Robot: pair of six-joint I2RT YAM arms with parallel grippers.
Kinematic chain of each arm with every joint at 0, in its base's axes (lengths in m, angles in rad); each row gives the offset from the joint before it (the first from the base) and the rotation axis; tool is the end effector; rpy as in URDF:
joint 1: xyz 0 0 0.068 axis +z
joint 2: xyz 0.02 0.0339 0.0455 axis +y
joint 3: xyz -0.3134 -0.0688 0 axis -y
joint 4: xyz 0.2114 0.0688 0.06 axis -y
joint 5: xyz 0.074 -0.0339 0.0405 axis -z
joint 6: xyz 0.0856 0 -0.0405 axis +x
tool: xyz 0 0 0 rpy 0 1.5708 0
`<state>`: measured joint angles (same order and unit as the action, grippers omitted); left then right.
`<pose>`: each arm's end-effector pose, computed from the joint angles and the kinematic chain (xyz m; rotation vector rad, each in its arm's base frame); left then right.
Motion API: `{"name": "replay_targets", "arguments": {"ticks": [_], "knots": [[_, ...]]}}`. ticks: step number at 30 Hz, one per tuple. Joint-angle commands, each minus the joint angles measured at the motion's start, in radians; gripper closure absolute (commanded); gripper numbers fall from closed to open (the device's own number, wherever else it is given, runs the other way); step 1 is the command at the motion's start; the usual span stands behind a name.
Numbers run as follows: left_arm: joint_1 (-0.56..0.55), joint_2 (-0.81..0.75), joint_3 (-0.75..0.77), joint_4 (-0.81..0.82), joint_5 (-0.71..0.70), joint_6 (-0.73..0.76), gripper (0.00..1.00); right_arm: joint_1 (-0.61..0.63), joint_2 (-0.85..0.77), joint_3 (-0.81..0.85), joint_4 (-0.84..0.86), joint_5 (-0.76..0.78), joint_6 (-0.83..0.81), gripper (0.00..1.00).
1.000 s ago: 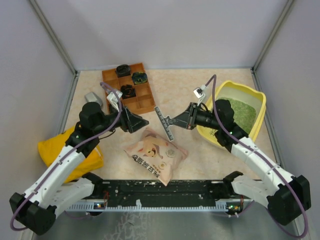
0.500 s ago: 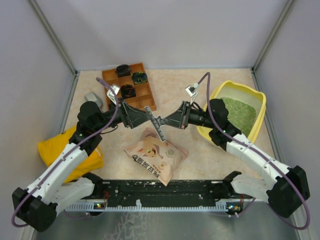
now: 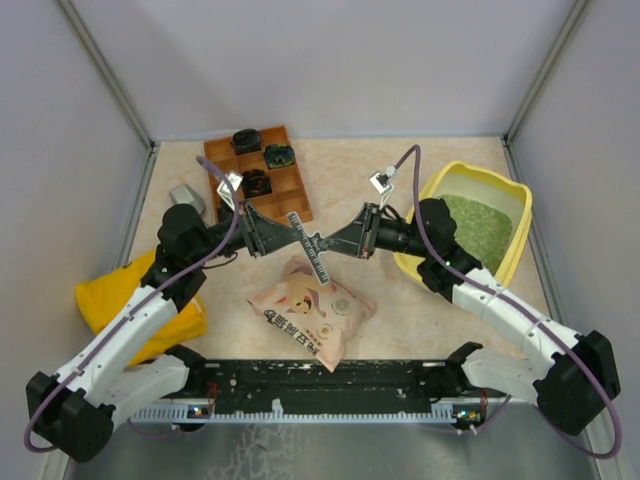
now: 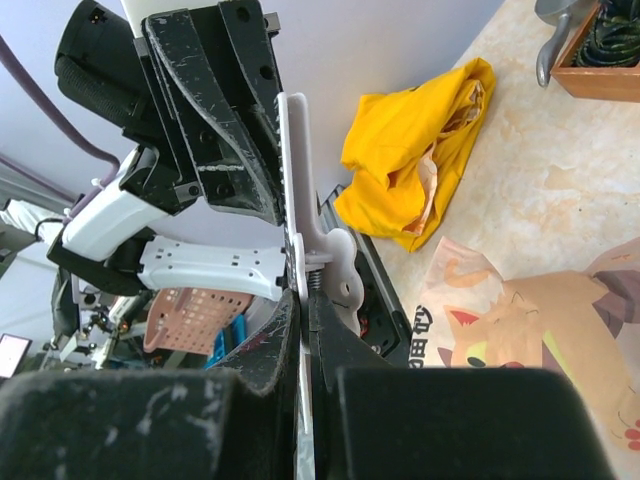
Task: Fill the litter box with clean litter
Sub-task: Pick up the clamp at the center of the board.
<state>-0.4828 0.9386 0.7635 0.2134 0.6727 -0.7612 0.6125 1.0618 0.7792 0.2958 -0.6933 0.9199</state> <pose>0.1473 -0.1374 0.3940 0.3627 1.7080 -1.4599 0.1542 0.1752 0.3877 -0.3628 1.8160 1.6746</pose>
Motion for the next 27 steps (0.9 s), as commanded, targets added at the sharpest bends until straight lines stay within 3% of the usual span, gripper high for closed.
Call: {"name": "replay_targets", "arguments": {"ticks": [1, 3, 5, 12, 13, 21, 27], "knots": [[-0.002, -0.023, -0.026, 0.050, 0.021, -0.019, 0.88, 0.013, -0.032, 0.003, 0.048, -0.015, -0.007, 1.00], [-0.003, -0.028, -0.043, 0.062, 0.032, -0.018, 0.95, 0.014, -0.043, -0.004, 0.030, -0.011, -0.016, 0.96], [-0.002, -0.029, -0.053, 0.078, 0.048, -0.020, 1.00, 0.014, -0.053, -0.009, 0.009, -0.006, -0.026, 0.84], [-0.002, -0.028, -0.065, 0.125, 0.094, -0.031, 1.00, 0.013, -0.105, -0.046, -0.020, 0.058, -0.023, 0.35], [-0.002, -0.027, -0.067, 0.127, 0.095, -0.033, 1.00, 0.013, -0.113, -0.058, -0.019, 0.071, -0.024, 0.32], [-0.002, 0.010, -0.059, 0.163, 0.172, -0.053, 1.00, 0.013, -0.103, -0.085, 0.023, 0.053, -0.041, 0.31], [-0.002, 0.030, -0.075, 0.227, 0.207, -0.098, 1.00, 0.013, -0.059, -0.080, 0.138, -0.008, 0.006, 0.44]]}}
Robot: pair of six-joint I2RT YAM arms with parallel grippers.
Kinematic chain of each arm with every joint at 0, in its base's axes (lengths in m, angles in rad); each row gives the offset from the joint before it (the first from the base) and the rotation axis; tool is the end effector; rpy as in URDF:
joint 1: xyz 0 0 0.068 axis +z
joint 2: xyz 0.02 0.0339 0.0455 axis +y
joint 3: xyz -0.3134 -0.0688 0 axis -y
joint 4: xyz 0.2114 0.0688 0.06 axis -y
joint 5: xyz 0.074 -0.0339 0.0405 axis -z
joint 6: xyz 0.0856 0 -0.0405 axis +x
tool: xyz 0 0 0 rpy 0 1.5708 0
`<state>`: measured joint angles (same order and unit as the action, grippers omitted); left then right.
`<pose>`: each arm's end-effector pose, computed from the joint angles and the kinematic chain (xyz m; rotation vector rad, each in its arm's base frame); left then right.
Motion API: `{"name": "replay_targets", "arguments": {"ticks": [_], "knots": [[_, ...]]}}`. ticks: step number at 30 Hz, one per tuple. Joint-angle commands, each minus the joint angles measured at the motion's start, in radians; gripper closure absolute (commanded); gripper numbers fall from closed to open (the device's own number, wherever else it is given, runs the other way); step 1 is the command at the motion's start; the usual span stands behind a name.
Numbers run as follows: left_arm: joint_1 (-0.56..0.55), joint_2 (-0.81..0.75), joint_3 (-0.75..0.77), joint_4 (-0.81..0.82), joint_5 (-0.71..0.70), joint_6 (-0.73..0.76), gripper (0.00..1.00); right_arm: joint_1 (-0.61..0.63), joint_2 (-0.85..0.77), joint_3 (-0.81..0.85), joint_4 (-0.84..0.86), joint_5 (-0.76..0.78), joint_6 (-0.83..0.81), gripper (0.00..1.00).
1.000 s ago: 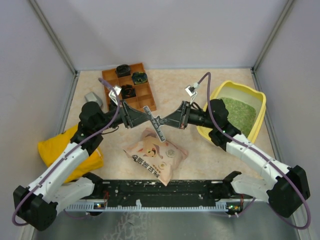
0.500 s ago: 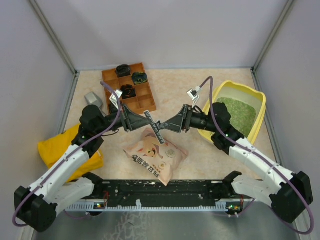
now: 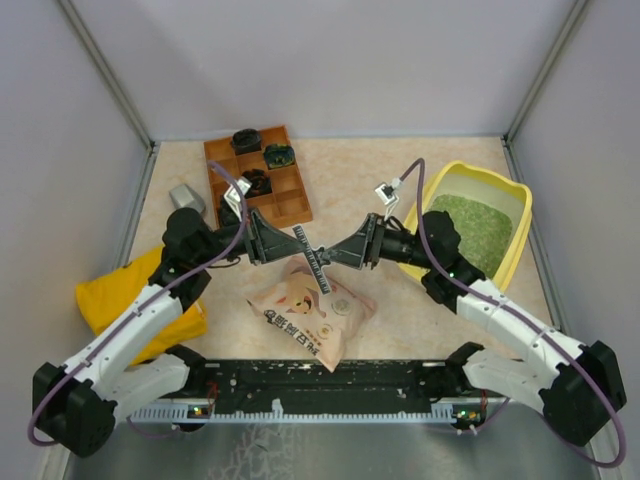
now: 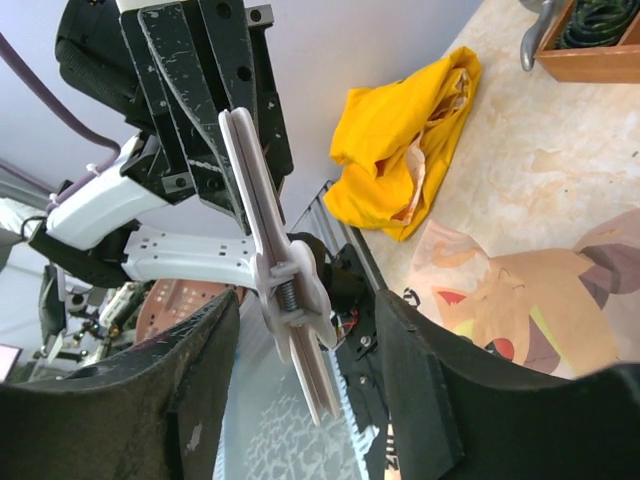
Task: Fill the litter box with clean litter
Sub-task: Pick up the clamp at the center of the board.
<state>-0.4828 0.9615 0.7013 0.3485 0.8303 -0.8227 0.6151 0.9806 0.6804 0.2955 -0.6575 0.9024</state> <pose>0.1404 -0.1449 0.3857 0.4840 1.6908 -1.6063 0.1389 0.1622 0.3680 -0.3389 1.8243 1.6381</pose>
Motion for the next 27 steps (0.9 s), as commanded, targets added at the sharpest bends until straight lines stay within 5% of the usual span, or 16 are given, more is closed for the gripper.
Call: {"name": "replay_targets", "arguments": {"ticks": [1, 7, 9, 11, 17, 19, 27], "knots": [[-0.002, 0.009, -0.018, 0.106, 0.051, -0.047, 1.00, 0.011, 0.032, 0.018, 0.148, -0.050, 0.031, 0.46], [-0.002, 0.016, -0.030, 0.140, 0.069, -0.074, 1.00, 0.011, 0.047, -0.016, 0.239, -0.065, 0.078, 0.63], [-0.002, 0.010, -0.031, 0.128, 0.058, -0.060, 1.00, 0.011, 0.036, -0.030, 0.262, -0.055, 0.088, 0.81], [-0.002, 0.003, -0.026, 0.094, 0.046, -0.015, 0.89, 0.012, 0.026, -0.050, 0.301, -0.053, 0.098, 1.00], [0.001, -0.016, 0.028, -0.092, 0.012, 0.185, 0.61, 0.011, 0.011, -0.079, 0.318, -0.059, 0.104, 1.00], [0.003, -0.030, 0.067, -0.201, 0.022, 0.355, 0.48, 0.010, 0.007, -0.073, 0.294, -0.061, 0.095, 1.00], [0.000, -0.183, 0.194, -0.765, -0.017, 1.282, 0.54, -0.009, -0.133, -0.062, -0.017, 0.106, -0.071, 1.00]]}}
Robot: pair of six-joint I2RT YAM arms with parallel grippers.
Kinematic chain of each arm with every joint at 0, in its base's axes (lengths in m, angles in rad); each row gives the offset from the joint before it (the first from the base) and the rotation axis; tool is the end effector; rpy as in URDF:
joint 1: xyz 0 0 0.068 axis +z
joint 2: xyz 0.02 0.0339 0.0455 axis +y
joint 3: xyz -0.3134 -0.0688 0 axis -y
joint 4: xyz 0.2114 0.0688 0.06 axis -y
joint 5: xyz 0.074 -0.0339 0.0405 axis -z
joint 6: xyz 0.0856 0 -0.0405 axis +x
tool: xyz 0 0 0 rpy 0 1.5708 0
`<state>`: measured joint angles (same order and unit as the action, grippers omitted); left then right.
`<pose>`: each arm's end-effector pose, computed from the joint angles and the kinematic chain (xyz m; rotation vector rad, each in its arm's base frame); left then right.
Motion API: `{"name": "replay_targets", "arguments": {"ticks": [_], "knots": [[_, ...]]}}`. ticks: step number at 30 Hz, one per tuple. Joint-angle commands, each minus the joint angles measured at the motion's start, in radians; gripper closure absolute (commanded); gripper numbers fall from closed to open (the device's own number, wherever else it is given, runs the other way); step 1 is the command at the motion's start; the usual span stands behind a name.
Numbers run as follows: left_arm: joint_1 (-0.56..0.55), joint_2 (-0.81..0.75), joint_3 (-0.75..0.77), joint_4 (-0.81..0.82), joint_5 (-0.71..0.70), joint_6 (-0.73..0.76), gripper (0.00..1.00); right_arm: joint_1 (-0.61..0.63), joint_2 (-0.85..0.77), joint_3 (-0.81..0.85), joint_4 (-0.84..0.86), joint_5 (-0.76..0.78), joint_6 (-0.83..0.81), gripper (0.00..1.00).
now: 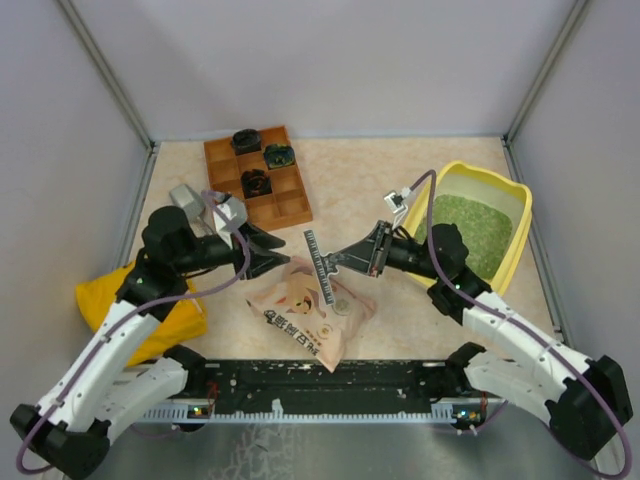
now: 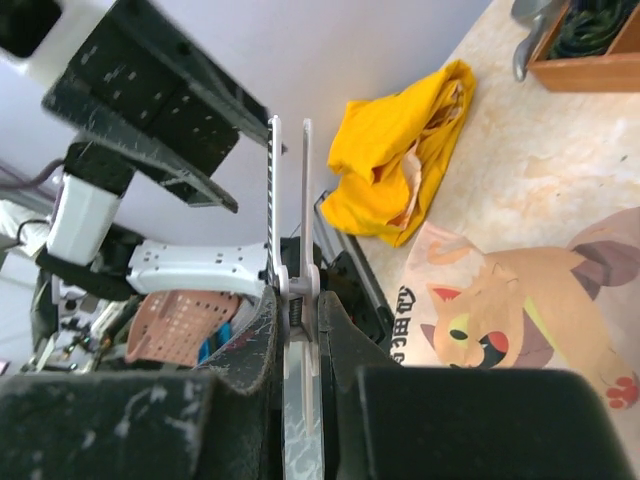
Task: Fill the litter box with clean litter
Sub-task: Pick up the clamp at the center of the board.
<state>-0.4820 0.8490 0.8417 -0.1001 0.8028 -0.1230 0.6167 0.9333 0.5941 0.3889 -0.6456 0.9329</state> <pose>0.1110 -0.1275 0.3929 0.9167 1.5167 -1.1140 0.1293 0.1548 0.3587 -0.3231 1.7762 1.6593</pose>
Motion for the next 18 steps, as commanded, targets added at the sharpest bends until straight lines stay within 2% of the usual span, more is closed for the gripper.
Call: {"name": "replay_targets", "arguments": {"ticks": [1, 3, 6, 14, 18], "knots": [[0.000, -0.084, 0.048, -0.383, 0.031, 0.702, 0.53, -0.013, -0.097, 0.029, -0.148, 0.108, -0.123, 1.00], [0.000, -0.111, 0.015, -0.492, 0.053, 0.925, 0.52, -0.016, -0.114, 0.043, -0.229, 0.147, -0.159, 1.00], [0.000, -0.147, -0.039, -0.600, 0.059, 1.102, 0.51, -0.017, -0.128, 0.050, -0.289, 0.156, -0.200, 1.00], [-0.001, -0.193, -0.157, -0.579, 0.026, 1.160, 0.51, -0.017, -0.139, 0.078, -0.437, 0.182, -0.276, 1.00], [-0.001, -0.238, -0.202, -0.589, -0.066, 1.167, 0.48, -0.017, -0.156, 0.072, -0.470, 0.187, -0.298, 1.00]]}}
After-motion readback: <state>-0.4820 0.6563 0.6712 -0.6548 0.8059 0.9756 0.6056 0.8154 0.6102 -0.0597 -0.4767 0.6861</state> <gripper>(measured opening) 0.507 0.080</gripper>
